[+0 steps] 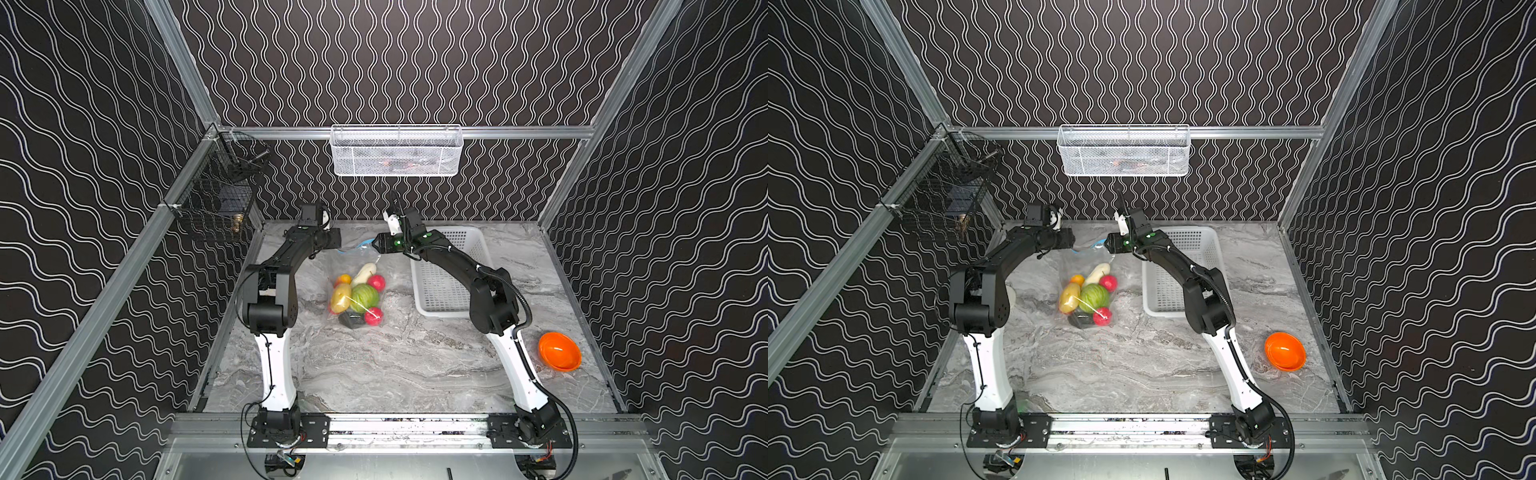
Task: Place the food in the zip-top bag and seal the zipper
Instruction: 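Set the bag down on the table and open both grippers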
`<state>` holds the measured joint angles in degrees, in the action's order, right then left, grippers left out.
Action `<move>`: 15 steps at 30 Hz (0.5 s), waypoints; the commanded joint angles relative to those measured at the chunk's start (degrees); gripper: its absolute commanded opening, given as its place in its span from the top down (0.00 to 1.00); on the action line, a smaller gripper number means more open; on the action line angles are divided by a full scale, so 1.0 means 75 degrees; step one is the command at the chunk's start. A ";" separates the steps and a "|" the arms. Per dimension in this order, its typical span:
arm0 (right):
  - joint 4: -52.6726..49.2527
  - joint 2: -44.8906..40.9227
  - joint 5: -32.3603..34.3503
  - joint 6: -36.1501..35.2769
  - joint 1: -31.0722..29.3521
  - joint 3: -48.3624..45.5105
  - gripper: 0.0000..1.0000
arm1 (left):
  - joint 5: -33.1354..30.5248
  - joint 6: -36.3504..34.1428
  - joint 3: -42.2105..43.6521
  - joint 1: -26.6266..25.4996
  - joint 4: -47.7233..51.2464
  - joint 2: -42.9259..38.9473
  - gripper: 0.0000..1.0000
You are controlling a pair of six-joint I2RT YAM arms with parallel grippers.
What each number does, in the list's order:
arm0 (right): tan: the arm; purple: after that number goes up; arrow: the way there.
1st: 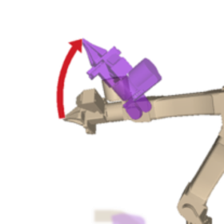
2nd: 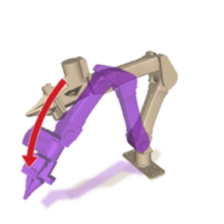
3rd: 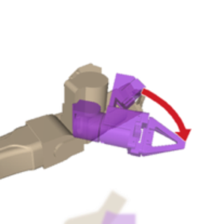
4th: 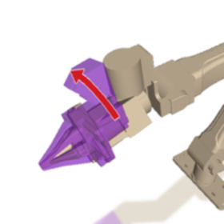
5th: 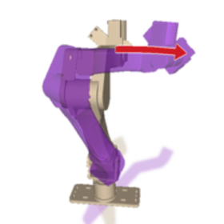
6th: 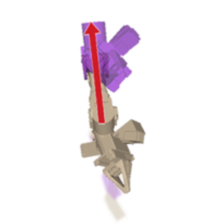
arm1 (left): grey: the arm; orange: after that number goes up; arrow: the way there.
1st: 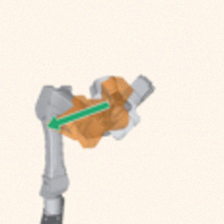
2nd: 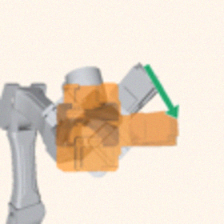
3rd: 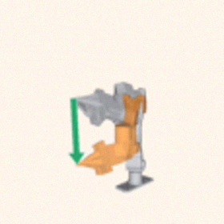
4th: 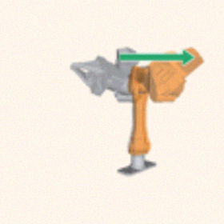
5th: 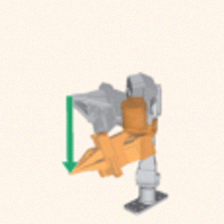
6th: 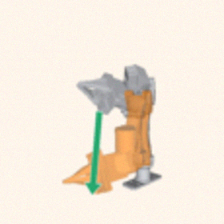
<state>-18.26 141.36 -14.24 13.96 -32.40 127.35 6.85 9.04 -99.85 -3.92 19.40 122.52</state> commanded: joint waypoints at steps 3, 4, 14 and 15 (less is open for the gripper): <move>0.0533 -0.0619 -0.0212 0.0128 0.0008 -0.0078 0.23 | -0.0216 -0.0013 0.0029 0.0019 0.0049 -0.0402 0.18; 0.0526 -0.0721 -0.0163 0.0140 0.0008 -0.0075 0.20 | -0.0294 -0.0040 0.0053 0.0030 0.0030 -0.0484 0.15; 0.0293 -0.1436 0.0375 0.0172 0.0060 -0.0294 0.01 | -0.0410 -0.0147 0.0380 0.0158 -0.0023 -0.1365 0.01; 0.0343 -0.1531 0.0358 0.0189 0.0065 -0.0417 0.01 | -0.0401 -0.0150 0.0427 0.0170 -0.0031 -0.1450 0.01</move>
<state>-16.23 131.63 -12.38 14.52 -32.01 125.19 4.38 8.64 -97.17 -2.94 20.21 112.97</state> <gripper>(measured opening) 0.988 0.985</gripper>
